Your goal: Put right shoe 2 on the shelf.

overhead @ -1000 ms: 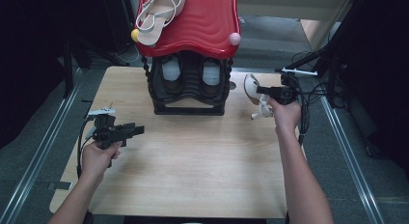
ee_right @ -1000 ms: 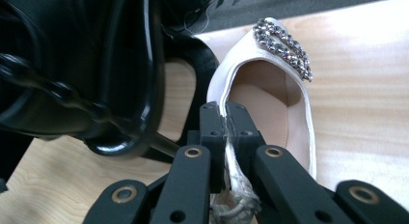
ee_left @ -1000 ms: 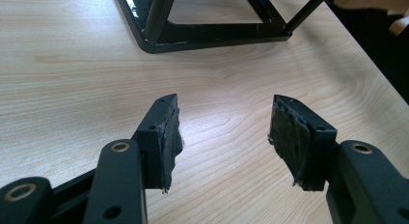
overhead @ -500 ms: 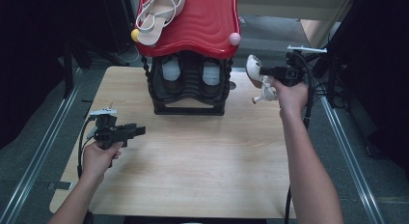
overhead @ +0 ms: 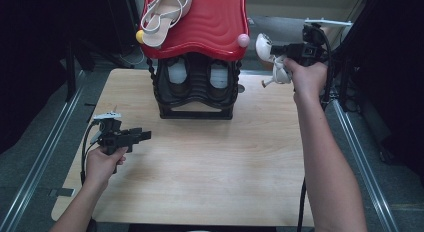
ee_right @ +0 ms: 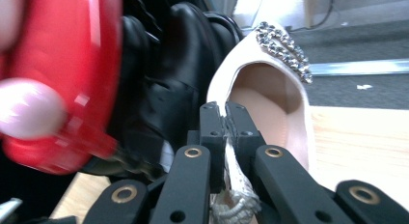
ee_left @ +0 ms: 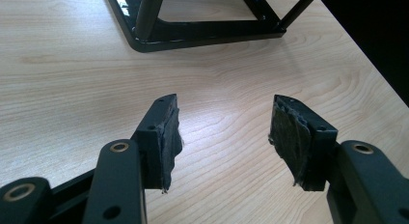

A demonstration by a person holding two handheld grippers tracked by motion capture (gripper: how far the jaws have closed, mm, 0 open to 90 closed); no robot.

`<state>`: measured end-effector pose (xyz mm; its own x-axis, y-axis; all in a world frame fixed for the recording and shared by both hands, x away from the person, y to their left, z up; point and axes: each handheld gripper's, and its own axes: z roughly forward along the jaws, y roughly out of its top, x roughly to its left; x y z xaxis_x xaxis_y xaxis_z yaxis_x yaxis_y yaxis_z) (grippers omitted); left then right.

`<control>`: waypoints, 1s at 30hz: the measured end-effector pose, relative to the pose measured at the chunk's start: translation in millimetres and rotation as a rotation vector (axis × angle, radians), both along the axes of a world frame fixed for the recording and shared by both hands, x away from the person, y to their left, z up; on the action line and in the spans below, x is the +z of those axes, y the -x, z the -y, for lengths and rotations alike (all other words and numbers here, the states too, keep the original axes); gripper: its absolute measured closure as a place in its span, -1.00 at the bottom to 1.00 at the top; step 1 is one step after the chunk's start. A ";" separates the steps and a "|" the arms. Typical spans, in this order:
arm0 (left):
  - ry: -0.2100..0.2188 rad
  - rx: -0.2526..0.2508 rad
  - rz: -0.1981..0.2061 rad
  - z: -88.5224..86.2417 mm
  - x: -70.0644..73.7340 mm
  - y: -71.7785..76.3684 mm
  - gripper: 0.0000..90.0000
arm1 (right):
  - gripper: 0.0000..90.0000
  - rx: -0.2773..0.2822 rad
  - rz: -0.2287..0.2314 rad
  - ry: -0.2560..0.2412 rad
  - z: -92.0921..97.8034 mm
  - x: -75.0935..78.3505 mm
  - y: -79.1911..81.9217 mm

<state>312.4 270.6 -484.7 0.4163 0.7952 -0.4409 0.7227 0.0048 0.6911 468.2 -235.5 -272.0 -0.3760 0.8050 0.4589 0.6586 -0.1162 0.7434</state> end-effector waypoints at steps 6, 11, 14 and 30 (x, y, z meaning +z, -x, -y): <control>0.003 -0.001 -0.001 0.0 0.1 -0.1 -0.03 | 0.97 0.010 0.035 0.030 -11.6 31.7 1.0; 0.011 0.003 -0.001 1.0 0.4 0.3 -0.03 | 0.97 0.009 0.068 0.047 -22.0 62.1 0.2; 0.001 -0.008 0.003 0.6 0.3 0.4 -0.03 | 0.97 0.007 0.091 0.054 -28.5 80.2 0.2; 0.004 -0.025 -0.007 2.2 0.2 0.7 -0.03 | 0.97 0.027 0.188 0.068 -71.2 134.3 2.4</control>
<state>311.7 268.3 -484.5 0.4333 0.7825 -0.4471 0.7272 -0.0105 0.6864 465.8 -164.3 -137.7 -0.4720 0.8200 0.3238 0.5097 -0.0458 0.8591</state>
